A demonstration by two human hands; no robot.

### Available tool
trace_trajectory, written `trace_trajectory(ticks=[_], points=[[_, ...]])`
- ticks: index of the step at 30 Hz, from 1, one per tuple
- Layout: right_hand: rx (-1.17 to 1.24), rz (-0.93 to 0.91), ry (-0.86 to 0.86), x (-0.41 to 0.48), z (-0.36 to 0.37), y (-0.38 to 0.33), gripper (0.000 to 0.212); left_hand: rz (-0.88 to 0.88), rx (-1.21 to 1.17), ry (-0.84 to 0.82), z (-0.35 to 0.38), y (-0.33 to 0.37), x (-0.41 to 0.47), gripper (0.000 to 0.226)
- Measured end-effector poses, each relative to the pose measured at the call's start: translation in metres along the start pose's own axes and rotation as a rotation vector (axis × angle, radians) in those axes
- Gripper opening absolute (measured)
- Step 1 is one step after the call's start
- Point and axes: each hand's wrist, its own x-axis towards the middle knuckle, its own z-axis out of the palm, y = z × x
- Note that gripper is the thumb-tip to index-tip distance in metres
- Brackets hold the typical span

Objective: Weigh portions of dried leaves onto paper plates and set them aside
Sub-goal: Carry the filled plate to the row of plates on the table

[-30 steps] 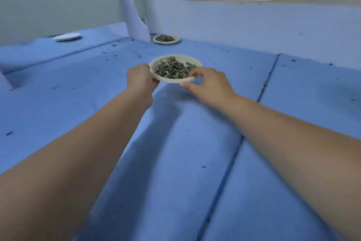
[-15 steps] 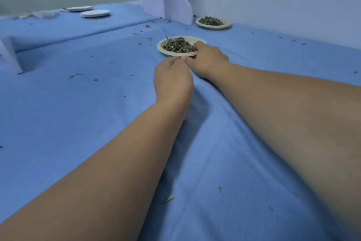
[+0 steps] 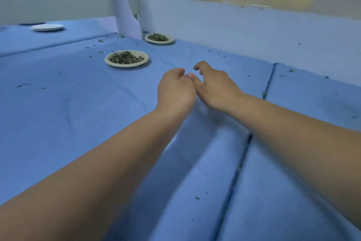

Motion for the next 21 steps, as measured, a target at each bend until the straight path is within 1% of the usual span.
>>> trace_trajectory(ticks=[2,3,5,6,8,9,11,13,15,16,18,21], points=[[-0.028,-0.015,0.034,-0.042,-0.044,0.011,0.048,0.051,-0.019,-0.06,0.034,0.023,-0.031,0.043],[-0.042,-0.019,0.062,-0.065,-0.066,0.018,0.044,0.105,-0.035,-0.085,0.052,0.033,-0.049,0.041],[-0.061,0.01,0.154,-0.114,-0.112,0.039,0.035,0.192,-0.146,-0.14,0.091,0.054,-0.081,0.037],[-0.073,0.033,0.206,-0.14,-0.136,0.053,0.033,0.201,-0.227,-0.171,0.111,0.065,-0.099,0.037],[-0.1,0.078,0.288,-0.194,-0.18,0.082,0.037,0.241,-0.313,-0.258,0.151,0.085,-0.134,0.034],[-0.106,0.103,0.315,-0.22,-0.199,0.097,0.04,0.289,-0.282,-0.309,0.172,0.093,-0.149,0.033],[-0.094,0.188,0.367,-0.271,-0.234,0.128,0.04,0.448,-0.066,-0.388,0.214,0.106,-0.178,0.032],[-0.084,0.264,0.439,-0.316,-0.259,0.158,0.038,0.662,0.156,-0.361,0.249,0.115,-0.202,0.03],[-0.087,0.319,0.52,-0.357,-0.277,0.186,0.034,0.899,0.307,-0.329,0.278,0.127,-0.22,0.03],[-0.081,0.353,0.553,-0.375,-0.283,0.199,0.032,0.988,0.401,-0.33,0.291,0.134,-0.226,0.031],[-0.092,0.435,0.582,-0.409,-0.291,0.224,0.031,1.096,0.581,-0.354,0.318,0.146,-0.233,0.034],[-0.196,0.552,0.555,-0.449,-0.291,0.255,0.024,1.162,0.788,-0.422,0.349,0.157,-0.237,0.034]])
